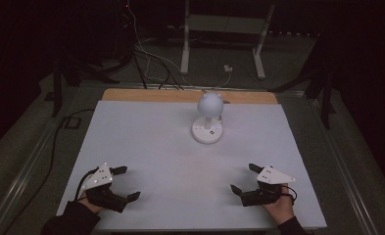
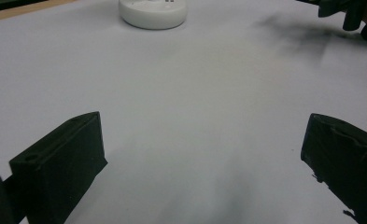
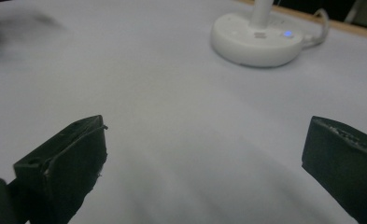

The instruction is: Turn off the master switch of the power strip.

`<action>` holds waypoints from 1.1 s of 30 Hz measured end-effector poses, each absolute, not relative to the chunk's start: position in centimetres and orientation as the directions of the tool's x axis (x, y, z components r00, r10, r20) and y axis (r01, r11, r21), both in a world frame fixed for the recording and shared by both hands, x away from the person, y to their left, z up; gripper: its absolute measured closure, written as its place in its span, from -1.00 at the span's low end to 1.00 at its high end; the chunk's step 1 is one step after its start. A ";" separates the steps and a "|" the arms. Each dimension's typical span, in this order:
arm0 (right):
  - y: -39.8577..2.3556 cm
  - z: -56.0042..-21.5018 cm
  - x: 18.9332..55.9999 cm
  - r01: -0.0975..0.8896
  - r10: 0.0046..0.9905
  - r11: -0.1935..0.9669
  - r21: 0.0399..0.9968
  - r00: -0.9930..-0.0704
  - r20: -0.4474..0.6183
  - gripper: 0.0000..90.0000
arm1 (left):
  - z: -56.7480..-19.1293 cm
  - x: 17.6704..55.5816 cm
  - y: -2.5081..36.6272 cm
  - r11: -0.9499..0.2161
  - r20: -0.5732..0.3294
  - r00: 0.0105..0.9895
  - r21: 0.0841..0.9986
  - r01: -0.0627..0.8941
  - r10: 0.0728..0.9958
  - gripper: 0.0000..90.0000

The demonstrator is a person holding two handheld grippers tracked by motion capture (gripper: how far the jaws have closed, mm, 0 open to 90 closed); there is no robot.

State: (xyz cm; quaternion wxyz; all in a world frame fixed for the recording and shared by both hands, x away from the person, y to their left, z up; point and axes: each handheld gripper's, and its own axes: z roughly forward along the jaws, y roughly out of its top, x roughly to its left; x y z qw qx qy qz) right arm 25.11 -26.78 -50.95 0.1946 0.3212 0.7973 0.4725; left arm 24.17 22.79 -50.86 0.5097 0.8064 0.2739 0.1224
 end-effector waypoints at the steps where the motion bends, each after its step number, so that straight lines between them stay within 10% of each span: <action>1: -26.7 -51.0 25.1 0.324 0.696 0.351 0.879 -0.718 -0.012 -1.00 | -50.8 24.2 22.8 -0.324 -0.087 0.819 0.891 0.319 0.568 -0.99; 33: -24.6 -49.8 24.3 0.345 0.683 0.379 0.859 -0.730 -0.008 -1.00 | -50.6 24.2 22.7 -0.300 -0.105 0.831 0.902 0.311 0.547 -0.99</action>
